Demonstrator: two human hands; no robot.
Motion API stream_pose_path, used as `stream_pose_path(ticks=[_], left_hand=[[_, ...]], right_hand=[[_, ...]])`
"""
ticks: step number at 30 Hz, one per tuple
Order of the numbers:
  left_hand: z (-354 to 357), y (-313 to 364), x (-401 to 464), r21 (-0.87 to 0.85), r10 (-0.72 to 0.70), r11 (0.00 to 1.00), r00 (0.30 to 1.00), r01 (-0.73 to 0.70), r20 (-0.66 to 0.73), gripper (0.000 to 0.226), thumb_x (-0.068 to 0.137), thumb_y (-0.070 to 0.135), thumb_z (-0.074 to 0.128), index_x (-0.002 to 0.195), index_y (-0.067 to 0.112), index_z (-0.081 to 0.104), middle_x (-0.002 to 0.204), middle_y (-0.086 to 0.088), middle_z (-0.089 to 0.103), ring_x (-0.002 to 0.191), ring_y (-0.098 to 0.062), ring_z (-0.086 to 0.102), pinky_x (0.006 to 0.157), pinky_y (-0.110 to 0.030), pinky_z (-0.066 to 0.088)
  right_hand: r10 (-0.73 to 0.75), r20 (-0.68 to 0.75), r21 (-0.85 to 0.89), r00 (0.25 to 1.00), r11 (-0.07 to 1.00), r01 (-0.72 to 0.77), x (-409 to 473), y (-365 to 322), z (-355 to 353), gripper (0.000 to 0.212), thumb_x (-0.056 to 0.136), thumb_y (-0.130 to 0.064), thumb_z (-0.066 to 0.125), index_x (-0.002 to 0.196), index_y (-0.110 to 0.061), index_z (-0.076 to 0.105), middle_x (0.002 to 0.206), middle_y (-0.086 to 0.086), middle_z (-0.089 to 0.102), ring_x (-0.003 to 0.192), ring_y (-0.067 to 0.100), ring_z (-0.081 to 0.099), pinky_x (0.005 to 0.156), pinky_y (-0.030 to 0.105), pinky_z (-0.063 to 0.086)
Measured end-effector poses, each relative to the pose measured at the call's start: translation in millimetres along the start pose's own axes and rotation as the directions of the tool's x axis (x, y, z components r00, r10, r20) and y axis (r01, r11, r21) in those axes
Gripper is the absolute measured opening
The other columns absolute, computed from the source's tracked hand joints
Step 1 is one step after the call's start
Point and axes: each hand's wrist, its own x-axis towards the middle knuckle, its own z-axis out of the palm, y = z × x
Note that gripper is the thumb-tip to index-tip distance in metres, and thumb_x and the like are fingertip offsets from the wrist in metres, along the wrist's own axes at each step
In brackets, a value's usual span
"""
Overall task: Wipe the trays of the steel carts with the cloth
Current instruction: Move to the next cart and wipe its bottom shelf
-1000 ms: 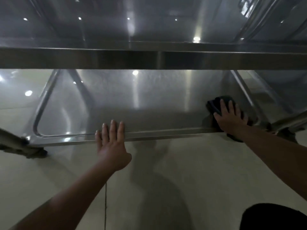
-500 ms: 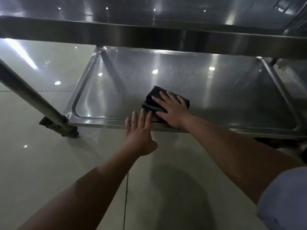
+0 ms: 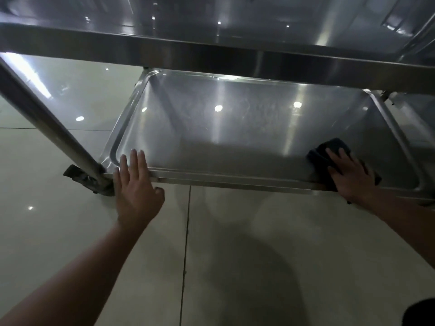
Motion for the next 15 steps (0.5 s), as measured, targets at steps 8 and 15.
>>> stream_pose_path(ticks=[8, 15], left_hand=[[28, -15, -11, -0.032, 0.004, 0.999, 0.999, -0.006, -0.053, 0.099, 0.06, 0.019, 0.061, 0.15, -0.007, 0.029, 0.158, -0.026, 0.026, 0.151, -0.042, 0.013, 0.12, -0.056, 0.02], [31, -15, -10, -0.082, -0.012, 0.997, 0.998, 0.007, -0.066, 0.105, 0.058, 0.022, 0.064, 0.152, -0.006, 0.027, 0.16, -0.025, 0.022, 0.152, -0.04, 0.006, 0.12, -0.057, 0.02]], right_hand=[[-0.56, 0.083, -0.087, 0.824, 0.82, 0.566, -36, -63, 11, 0.055, 0.098, -0.052, 0.025, 0.15, -0.06, 0.008, 0.161, -0.008, 0.024, 0.15, 0.018, 0.02, 0.112, 0.042, 0.017], [-0.721, 0.147, -0.061, 0.677, 0.677, 0.734, -33, -258, 43, 0.061, 0.093, -0.062, 0.003, 0.154, -0.053, 0.004, 0.166, -0.013, -0.006, 0.154, 0.016, -0.013, 0.121, 0.047, -0.007]])
